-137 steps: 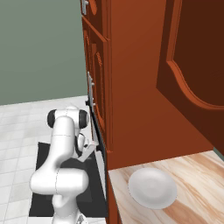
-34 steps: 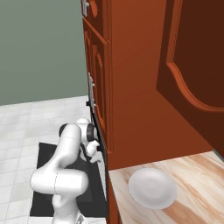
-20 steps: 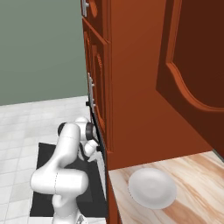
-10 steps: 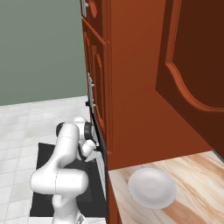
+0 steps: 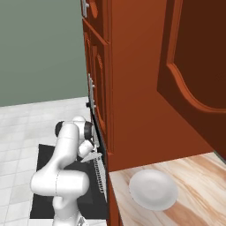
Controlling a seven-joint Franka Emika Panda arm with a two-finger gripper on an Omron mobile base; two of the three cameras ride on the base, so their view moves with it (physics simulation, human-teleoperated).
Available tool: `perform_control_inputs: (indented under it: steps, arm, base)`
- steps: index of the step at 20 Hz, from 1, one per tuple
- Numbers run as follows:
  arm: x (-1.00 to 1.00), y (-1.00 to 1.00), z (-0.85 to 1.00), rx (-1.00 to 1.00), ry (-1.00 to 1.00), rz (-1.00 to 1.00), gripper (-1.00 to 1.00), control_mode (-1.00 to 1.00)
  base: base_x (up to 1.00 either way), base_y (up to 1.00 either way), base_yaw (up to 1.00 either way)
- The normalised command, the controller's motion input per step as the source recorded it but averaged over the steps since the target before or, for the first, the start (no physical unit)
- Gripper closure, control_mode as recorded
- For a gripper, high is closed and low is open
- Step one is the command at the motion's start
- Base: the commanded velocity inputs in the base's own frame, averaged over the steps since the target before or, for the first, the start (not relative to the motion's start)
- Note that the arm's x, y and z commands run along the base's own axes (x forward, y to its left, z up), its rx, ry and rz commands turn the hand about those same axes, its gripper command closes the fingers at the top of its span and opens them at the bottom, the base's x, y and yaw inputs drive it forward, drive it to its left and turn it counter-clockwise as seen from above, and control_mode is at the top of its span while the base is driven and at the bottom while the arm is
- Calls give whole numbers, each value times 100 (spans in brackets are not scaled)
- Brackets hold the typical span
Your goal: Take the baked cake out of the oven and place it on the plate for cooling. Then close the oven door.
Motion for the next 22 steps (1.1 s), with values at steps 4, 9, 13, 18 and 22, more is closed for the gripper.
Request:
perform_control_inputs:
  steps: [4,9,13,18,22]
  arm:
    - [-40,56,-42,16,4,0,-100,-100]
    - [-41,58,-47,14,2,0,-100,-100]
    - [-43,59,-51,13,0,0,-100,-100]
    - [-43,60,-55,11,0,0,-100,-100]
    - [-45,61,-58,10,0,1,-100,-100]
  base:
    - [0,0,0]
    - [0,0,0]
    - [0,0,0]
    - [0,0,0]
    - [0,0,0]
